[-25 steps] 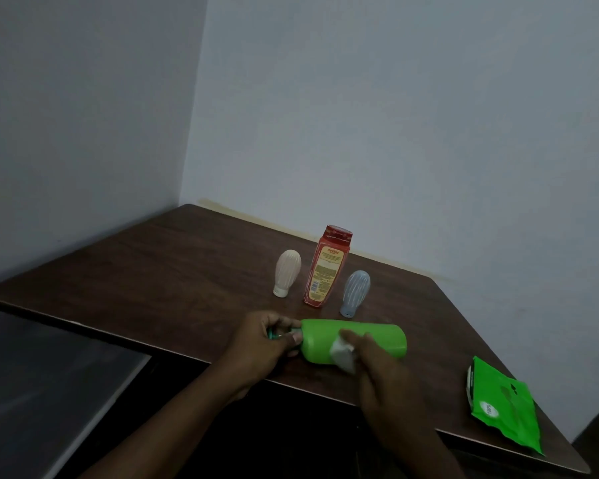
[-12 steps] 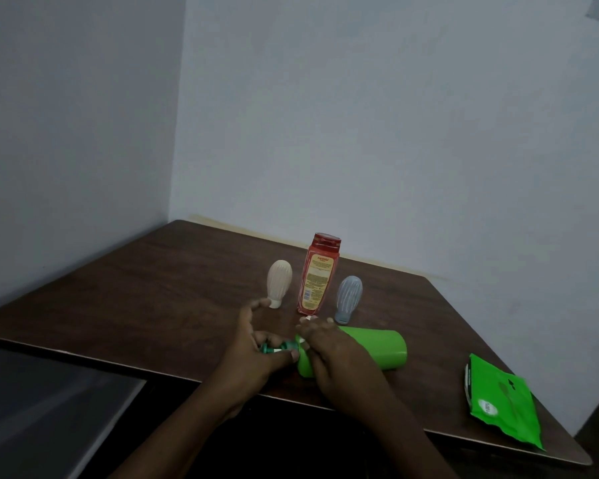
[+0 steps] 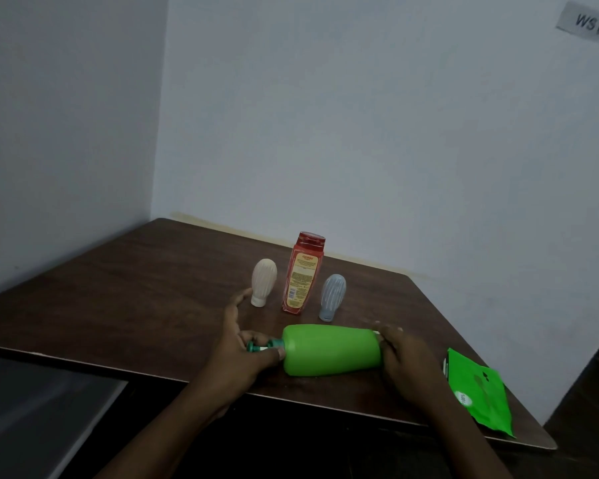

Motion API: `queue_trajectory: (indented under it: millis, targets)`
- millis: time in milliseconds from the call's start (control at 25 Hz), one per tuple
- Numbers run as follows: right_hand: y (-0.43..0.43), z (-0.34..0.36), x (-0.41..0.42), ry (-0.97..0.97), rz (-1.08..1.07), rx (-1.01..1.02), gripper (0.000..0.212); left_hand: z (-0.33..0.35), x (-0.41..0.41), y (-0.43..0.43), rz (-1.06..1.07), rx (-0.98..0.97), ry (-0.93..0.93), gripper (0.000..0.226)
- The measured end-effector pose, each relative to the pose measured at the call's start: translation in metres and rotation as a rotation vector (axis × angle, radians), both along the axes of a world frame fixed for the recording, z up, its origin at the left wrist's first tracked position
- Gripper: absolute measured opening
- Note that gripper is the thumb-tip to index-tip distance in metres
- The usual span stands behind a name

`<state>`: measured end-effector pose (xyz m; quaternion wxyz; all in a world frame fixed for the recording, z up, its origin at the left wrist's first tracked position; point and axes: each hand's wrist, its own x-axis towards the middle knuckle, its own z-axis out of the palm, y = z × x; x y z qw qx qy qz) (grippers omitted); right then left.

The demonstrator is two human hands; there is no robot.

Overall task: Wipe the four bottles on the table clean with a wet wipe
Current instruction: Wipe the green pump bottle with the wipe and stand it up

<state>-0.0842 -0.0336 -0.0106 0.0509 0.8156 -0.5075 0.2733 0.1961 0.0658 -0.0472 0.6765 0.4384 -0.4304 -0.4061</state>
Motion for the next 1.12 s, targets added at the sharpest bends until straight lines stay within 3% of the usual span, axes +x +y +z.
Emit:
queue_trajectory:
  millis: [200,440,640,760,960,1120]
  targets:
    - [0.007,-0.004,0.017,-0.057,-0.106,-0.045,0.026,-0.002,0.0,0.002,-0.034,-0.005,-0.006,0.115]
    - [0.045,-0.01,0.106,-0.006,0.187,-0.073,0.04,0.002,0.0,0.004,-0.05,0.002,-0.032,0.118]
    - [0.047,-0.007,0.107,0.057,0.395,-0.009,0.049,0.005,-0.002,0.006,-0.059,0.058,-0.04,0.118]
    - [0.034,0.002,0.078,-0.002,0.238,0.018,0.04,0.008,-0.006,0.006,-0.03,0.028,-0.055,0.114]
    - [0.003,0.01,0.012,0.057,-0.021,0.046,0.012,0.003,-0.003,0.001,0.009,0.038,-0.068,0.11]
    - [-0.009,0.011,-0.013,-0.079,-0.164,0.037,0.03,0.003,-0.003,0.0,-0.01,0.063,-0.025,0.087]
